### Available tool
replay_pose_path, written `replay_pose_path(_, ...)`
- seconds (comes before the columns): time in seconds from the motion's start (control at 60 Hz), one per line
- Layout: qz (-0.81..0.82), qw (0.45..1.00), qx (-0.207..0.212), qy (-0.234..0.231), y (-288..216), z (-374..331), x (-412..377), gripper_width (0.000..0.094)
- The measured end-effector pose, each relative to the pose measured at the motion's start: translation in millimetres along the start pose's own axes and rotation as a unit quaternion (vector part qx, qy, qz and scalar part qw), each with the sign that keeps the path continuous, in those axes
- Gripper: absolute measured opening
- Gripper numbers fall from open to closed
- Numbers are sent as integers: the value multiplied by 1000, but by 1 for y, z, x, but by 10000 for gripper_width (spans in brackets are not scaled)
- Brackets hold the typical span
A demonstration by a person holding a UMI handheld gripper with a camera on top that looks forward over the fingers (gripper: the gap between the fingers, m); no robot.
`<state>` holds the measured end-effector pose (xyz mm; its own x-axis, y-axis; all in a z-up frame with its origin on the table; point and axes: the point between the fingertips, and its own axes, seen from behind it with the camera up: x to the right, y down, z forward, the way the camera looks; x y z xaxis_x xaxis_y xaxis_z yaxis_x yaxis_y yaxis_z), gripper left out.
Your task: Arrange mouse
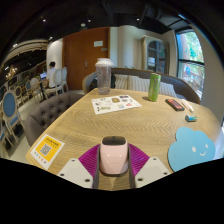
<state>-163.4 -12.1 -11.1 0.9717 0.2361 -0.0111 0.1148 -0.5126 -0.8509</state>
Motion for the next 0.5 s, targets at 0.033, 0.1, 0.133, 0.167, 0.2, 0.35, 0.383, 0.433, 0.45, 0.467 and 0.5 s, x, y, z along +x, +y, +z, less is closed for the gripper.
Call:
replay_pose_path(0.033,-16,1000,-4,-3,0,-4,0,412)
replay_pose_path(0.1,-30,999,12,-1,-13,-19,7,394)
replay_pose_path(0.133,-34,999,31,1,-27,-29,17,394)
replay_pose_path(0.167,-36,998,51,7,-46,-43,33,395)
replay_pose_path(0.2,-29,997,74,20,-64,-58,54,394)
replay_pose_path(0.35,-4,990,116,81,-100,-113,183,392)
replay_pose_path(0.383,-1,989,107,98,-95,-115,210,392)
replay_pose_path(0.433,8,988,91,122,-78,-117,249,392)
replay_pose_path(0.45,12,988,86,127,-68,-116,261,392)
replay_pose_path(0.467,19,988,79,129,-65,-116,270,393)
replay_pose_path(0.5,35,988,67,132,-52,-112,285,392)
